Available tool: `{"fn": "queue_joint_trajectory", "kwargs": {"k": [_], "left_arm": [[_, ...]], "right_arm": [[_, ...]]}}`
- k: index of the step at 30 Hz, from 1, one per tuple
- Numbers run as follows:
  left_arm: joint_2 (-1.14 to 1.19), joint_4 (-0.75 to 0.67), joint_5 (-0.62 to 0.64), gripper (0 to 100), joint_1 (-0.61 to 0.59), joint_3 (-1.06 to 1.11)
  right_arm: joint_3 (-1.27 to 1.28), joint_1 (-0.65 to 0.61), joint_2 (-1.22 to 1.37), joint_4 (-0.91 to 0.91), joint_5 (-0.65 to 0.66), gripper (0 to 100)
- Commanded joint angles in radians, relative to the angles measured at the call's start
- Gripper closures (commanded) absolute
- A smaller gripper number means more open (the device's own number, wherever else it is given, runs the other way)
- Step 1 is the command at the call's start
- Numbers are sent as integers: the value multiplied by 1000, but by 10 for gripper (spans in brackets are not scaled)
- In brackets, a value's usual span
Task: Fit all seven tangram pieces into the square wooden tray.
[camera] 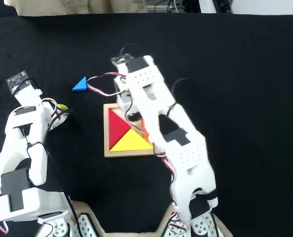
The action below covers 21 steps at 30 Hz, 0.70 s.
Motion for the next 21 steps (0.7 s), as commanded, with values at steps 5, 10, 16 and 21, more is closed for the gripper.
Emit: {"fn": "queue_joint_trajectory", "kwargs": {"k": [5,10,16,21], "left_arm": [[-37,-14,-6,705,12,-7],[-37,-14,-6,705,13,-8],[-37,-14,-5,705,13,-10],[-37,-14,-2,701,7,-16]], "right_arm": [[-44,-6,53,-41,40,988],[-51,38,114,17,40,988],[-113,12,48,25,40,988],[-272,25,-133,117,46,988]]}}
